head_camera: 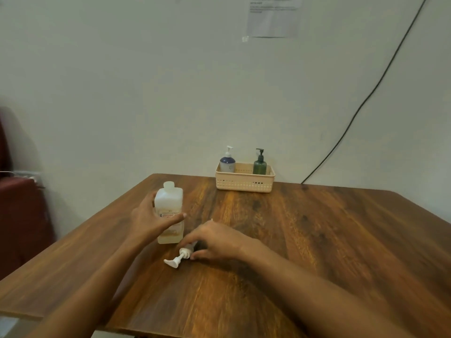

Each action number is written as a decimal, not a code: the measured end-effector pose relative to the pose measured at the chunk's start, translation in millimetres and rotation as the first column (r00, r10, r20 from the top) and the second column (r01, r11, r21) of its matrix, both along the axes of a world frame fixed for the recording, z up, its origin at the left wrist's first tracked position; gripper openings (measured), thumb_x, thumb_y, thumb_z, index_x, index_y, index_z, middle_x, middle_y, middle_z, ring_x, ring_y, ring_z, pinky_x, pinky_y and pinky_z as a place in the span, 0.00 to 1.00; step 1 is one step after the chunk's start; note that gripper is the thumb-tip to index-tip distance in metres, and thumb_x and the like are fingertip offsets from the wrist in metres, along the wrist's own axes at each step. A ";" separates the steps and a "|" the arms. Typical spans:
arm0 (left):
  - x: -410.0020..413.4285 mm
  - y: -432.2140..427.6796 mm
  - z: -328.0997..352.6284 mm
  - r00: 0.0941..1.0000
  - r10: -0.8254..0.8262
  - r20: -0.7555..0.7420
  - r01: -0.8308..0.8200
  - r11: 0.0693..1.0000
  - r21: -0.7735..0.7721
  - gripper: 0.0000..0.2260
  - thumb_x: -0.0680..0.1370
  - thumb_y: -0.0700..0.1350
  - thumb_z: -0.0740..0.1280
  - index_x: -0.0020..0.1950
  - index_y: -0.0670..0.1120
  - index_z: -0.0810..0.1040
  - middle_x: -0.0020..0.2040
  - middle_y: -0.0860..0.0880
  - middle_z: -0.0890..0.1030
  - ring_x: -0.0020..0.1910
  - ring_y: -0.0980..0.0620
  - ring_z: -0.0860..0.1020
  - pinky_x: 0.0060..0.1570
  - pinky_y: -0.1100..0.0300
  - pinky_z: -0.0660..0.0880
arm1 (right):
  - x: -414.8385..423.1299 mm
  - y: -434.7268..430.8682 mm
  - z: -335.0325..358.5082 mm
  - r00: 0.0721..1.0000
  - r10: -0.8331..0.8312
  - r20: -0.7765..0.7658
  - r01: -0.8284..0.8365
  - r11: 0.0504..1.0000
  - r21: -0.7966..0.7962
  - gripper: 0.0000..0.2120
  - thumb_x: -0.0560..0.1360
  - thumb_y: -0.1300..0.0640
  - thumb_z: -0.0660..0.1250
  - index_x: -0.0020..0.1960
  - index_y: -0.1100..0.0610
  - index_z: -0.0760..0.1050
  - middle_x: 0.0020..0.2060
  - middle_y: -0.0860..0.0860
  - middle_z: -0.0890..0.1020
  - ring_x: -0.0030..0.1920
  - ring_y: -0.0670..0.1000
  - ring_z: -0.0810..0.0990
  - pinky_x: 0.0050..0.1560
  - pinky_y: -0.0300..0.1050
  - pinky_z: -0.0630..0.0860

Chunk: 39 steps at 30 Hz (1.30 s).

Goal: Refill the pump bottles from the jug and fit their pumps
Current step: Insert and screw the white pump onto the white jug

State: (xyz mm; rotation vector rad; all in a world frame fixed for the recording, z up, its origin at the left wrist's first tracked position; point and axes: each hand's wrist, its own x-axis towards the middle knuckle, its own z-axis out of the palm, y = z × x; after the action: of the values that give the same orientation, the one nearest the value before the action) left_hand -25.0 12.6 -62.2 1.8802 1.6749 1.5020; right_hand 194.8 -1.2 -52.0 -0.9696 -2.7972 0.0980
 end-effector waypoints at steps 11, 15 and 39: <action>23.2 -1.4 16.9 0.997 -0.071 -0.007 0.071 0.997 0.040 0.38 0.61 0.63 0.81 0.67 0.50 0.75 0.55 0.50 0.83 0.49 0.53 0.82 0.46 0.56 0.82 | 57.3 -8.3 37.0 0.938 -0.064 -0.341 0.059 0.998 -0.026 0.17 0.77 0.54 0.76 0.65 0.47 0.81 0.59 0.43 0.85 0.59 0.39 0.82 0.60 0.40 0.82; 41.4 -5.5 24.2 0.989 -0.147 0.009 0.146 0.989 0.022 0.42 0.60 0.66 0.78 0.69 0.50 0.74 0.58 0.51 0.82 0.52 0.52 0.83 0.46 0.56 0.82 | 95.2 -18.3 74.2 0.818 -0.138 -0.558 0.136 0.990 -0.046 0.17 0.76 0.52 0.78 0.64 0.46 0.82 0.54 0.39 0.85 0.56 0.37 0.83 0.58 0.35 0.82; 139.5 -41.4 35.4 0.938 -0.340 -0.068 0.341 0.940 0.005 0.43 0.62 0.67 0.79 0.73 0.56 0.70 0.62 0.56 0.81 0.57 0.56 0.81 0.51 0.55 0.84 | 149.6 -65.0 197.6 0.308 -0.038 -0.951 0.017 0.999 -0.035 0.18 0.80 0.61 0.74 0.68 0.65 0.78 0.58 0.64 0.85 0.57 0.61 0.88 0.58 0.59 0.85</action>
State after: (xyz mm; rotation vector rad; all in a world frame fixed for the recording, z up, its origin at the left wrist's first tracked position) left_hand 114.5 -28.8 -26.8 2.1164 1.2751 1.3293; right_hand 344.4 -66.1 145.7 -0.6000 -1.6121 0.5170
